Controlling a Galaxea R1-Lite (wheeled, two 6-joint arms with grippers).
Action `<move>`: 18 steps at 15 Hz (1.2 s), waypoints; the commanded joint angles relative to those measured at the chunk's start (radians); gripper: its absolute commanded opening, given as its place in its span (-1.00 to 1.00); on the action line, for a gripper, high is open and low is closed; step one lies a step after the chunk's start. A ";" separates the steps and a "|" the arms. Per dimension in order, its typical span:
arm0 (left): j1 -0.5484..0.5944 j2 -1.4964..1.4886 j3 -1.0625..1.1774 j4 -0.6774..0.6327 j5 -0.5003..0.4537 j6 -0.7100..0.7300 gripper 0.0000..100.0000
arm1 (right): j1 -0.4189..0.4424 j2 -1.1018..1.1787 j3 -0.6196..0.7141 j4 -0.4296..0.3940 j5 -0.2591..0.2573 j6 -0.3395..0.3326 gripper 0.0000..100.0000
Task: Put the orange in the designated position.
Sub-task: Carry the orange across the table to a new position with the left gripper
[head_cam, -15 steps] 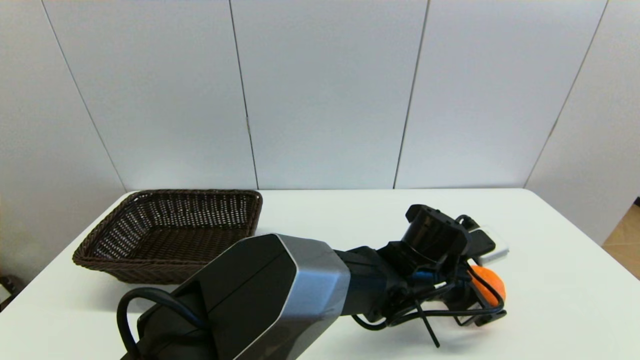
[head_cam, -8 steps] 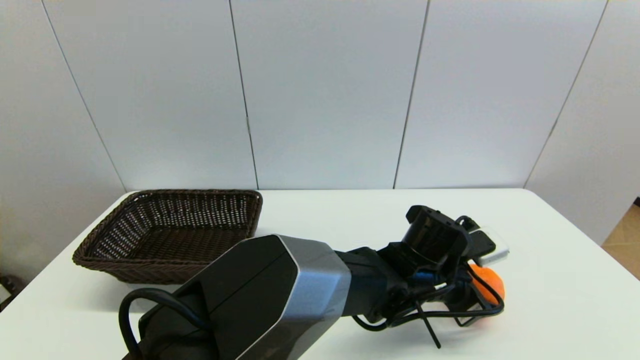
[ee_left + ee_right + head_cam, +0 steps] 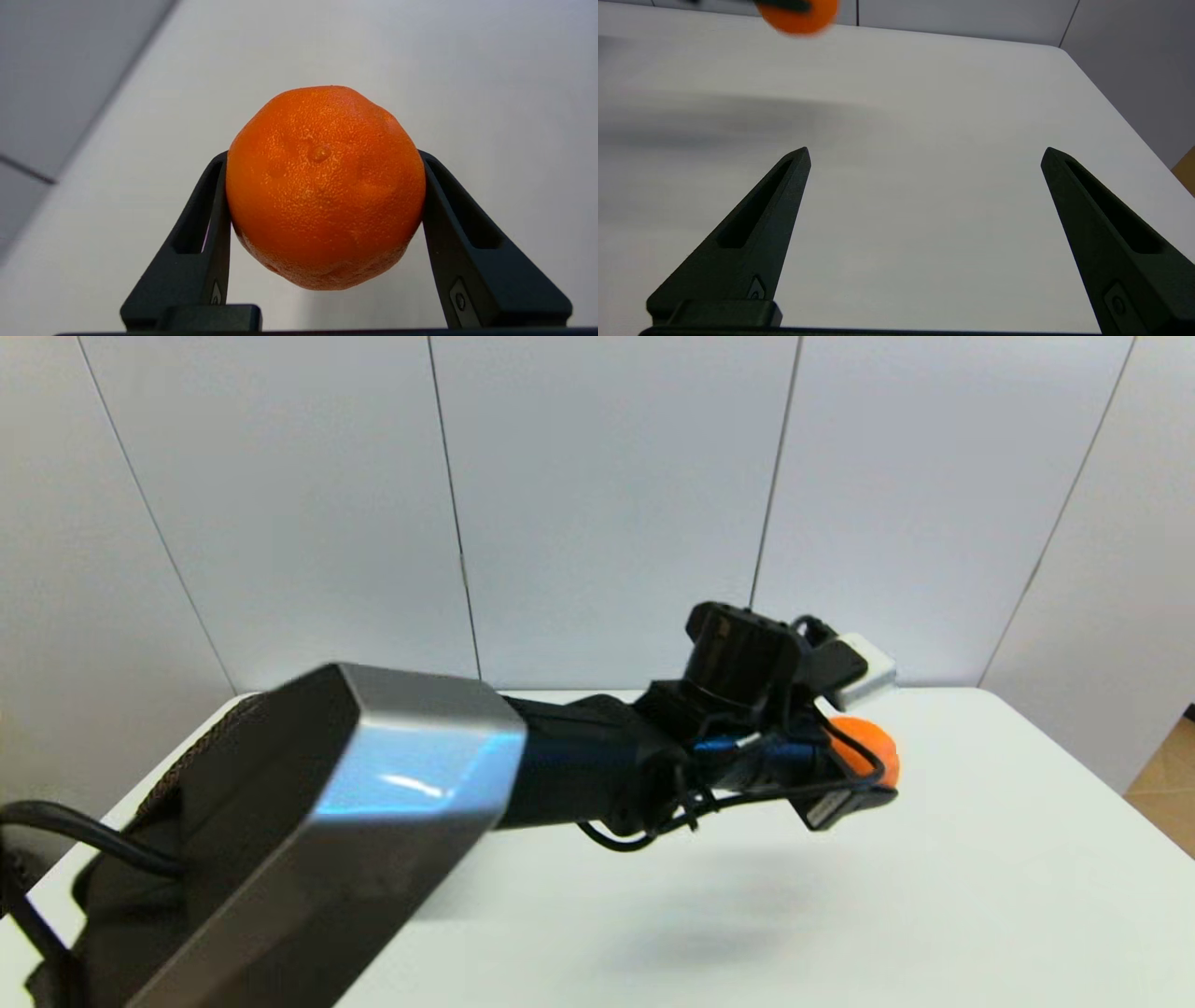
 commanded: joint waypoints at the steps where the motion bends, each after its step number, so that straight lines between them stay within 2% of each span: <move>1: 0.158 -0.274 0.079 0.113 -0.004 0.088 -1.00 | 0.000 0.000 0.000 0.000 0.001 0.000 1.00; 5: 0.382 -0.447 0.134 0.236 -0.081 0.212 -1.00 | 0.000 0.000 0.000 0.000 0.001 0.000 1.00; 11: 0.653 -0.493 0.146 0.409 -0.180 0.404 -1.00 | 0.000 0.000 0.000 0.000 0.001 -0.002 1.00; 16: 0.802 -0.444 0.146 0.522 -0.216 0.568 -1.00 | 0.000 0.000 0.000 0.000 0.001 -0.002 1.00; 18: 0.843 -0.408 0.146 0.530 -0.229 0.625 -1.00 | 0.000 0.000 0.000 0.000 0.001 -0.002 1.00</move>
